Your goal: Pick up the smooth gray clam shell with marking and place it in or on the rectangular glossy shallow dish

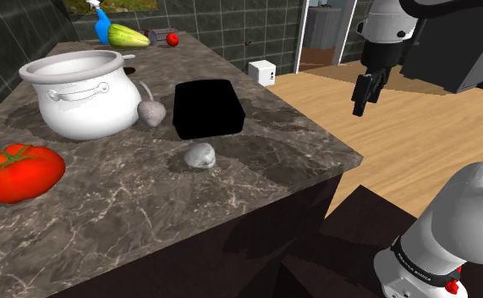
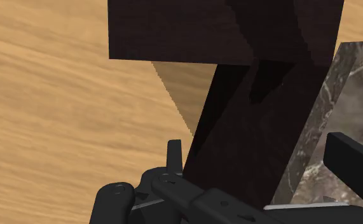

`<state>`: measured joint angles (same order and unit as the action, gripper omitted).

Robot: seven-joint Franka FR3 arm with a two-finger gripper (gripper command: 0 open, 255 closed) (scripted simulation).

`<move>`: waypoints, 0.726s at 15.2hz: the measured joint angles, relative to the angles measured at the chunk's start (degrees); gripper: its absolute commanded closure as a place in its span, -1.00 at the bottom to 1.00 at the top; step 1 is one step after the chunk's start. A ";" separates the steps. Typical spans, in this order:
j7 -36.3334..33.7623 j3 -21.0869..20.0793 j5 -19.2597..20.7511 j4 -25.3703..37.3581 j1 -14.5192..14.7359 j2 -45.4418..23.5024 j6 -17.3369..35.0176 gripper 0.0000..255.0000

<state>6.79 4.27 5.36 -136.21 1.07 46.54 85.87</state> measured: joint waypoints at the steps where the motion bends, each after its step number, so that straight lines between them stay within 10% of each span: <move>1: 0.00 0.00 0.00 0.00 0.00 0.00 0.00 -1.00; 11: -9.30 -7.71 -9.82 0.51 4.35 -4.95 7.12 -1.00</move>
<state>-2.51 -3.44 -4.47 -135.70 5.42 41.59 92.98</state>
